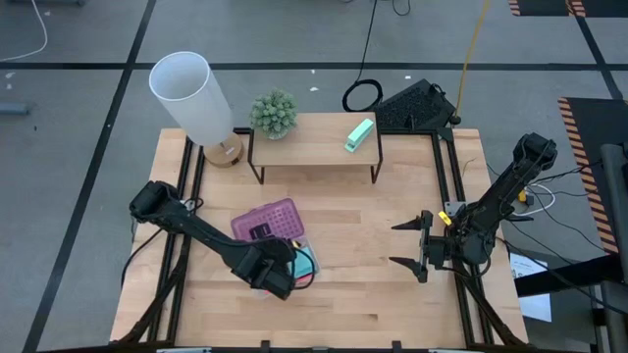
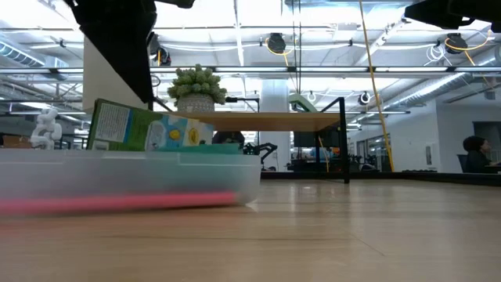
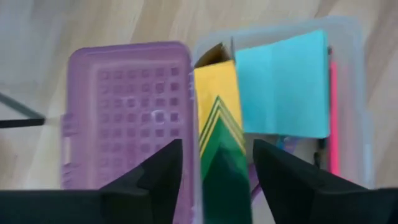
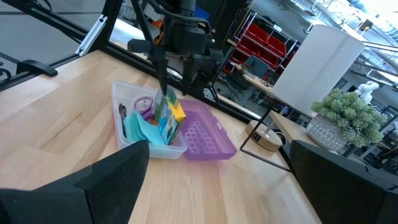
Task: Pack school essentials
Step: Put the yellow box into the transparent box, then return to home position
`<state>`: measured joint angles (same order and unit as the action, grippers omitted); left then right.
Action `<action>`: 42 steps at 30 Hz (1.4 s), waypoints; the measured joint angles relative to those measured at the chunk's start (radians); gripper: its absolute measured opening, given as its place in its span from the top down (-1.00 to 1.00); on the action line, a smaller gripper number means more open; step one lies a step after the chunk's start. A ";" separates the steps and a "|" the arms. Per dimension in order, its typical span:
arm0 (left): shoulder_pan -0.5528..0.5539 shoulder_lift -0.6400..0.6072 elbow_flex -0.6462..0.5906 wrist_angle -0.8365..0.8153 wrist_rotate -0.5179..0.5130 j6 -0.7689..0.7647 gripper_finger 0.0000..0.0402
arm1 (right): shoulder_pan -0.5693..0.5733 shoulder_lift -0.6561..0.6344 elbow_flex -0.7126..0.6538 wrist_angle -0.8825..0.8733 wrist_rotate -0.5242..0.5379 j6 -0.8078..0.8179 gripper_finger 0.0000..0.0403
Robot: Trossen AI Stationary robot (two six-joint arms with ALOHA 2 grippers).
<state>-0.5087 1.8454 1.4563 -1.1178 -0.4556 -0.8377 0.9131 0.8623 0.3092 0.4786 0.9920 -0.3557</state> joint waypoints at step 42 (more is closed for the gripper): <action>0.132 -0.077 -0.138 0.273 0.225 0.023 0.91 | 0.000 0.000 0.000 -0.013 0.000 0.001 -0.92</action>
<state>-0.3768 1.7687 1.3182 -0.8444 -0.2306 -0.8142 0.9134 0.8619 0.3088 0.4660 0.9920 -0.3546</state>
